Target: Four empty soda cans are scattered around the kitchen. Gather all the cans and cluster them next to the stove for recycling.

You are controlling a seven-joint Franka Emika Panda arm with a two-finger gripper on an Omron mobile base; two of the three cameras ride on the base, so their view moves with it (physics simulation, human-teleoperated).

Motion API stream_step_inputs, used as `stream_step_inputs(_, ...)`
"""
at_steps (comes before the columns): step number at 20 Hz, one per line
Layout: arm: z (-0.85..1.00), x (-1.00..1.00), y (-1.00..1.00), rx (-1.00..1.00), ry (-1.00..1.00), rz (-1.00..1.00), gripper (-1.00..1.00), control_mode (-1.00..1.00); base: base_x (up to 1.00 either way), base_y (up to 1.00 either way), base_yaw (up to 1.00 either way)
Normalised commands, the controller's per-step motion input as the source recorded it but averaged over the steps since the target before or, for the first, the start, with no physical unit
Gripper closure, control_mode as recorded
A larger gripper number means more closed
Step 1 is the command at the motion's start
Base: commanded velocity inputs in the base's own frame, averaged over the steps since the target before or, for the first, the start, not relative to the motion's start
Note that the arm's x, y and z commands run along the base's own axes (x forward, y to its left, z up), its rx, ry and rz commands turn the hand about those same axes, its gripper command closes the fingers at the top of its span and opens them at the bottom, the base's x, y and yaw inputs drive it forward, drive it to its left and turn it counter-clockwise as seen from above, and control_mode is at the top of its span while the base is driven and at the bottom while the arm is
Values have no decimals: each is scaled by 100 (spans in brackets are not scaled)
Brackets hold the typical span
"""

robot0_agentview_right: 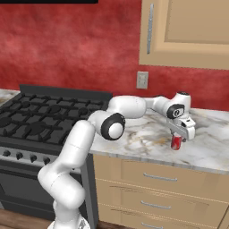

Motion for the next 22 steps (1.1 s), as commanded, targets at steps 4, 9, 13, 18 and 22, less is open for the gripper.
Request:
stream_step_inputs(4,-2,0,0,2,1,0,-100,-100,0,0,0)
stream_step_inputs(9,-6,-5,0,4,3,0,-100,-100,0,0,0)
stream_step_inputs(13,-6,-4,3,5,2,0,-100,-100,0,0,0)
stream_step_inputs(18,-5,0,2,5,1,0,-100,-100,0,0,0)
stream_step_inputs(22,-6,1,5,5,2,0,100,-100,0,0,0)
